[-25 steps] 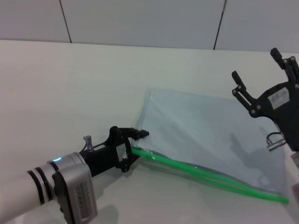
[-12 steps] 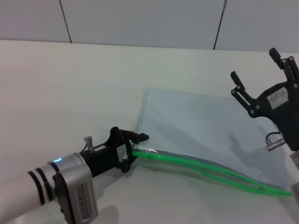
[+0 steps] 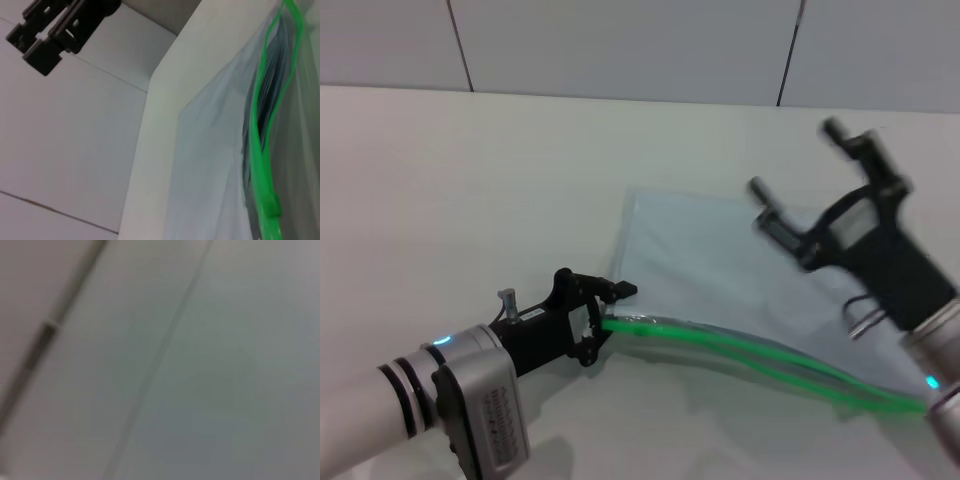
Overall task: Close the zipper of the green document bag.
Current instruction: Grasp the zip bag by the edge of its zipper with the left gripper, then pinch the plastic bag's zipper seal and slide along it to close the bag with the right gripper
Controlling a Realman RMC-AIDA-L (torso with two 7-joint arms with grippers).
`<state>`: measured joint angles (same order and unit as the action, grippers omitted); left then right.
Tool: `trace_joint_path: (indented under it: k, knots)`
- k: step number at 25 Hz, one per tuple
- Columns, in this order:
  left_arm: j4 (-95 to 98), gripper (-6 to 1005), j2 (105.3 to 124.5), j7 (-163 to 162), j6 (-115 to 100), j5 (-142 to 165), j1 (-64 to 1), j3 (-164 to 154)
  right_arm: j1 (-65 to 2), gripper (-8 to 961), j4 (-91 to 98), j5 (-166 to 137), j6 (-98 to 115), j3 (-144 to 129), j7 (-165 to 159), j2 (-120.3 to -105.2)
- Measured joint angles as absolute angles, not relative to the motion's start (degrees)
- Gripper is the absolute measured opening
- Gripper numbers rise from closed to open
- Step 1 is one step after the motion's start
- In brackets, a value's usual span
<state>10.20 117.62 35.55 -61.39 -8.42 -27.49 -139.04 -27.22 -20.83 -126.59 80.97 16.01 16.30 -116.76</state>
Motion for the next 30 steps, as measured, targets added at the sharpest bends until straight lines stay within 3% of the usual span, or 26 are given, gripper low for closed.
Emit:
trace_joint_path:
  k: [11,28,30]
  knots:
    - [10.8,53,117.38,35.2,-61.8,-9.4,-27.5,-139.0,-32.7,824,-20.4,-148.2,69.3,15.0,8.4,-116.91]
    - [11.8,52,117.15,35.1,-63.6,-10.5,-27.6,-139.1,-32.6,812,-23.4,-150.7,58.1,16.0,20.1,-117.61]
    - [11.8,52,117.15,35.1,-63.8,-10.4,-27.6,-139.2,-32.3,733,-23.5,-150.7,57.9,16.6,21.2,-117.66]
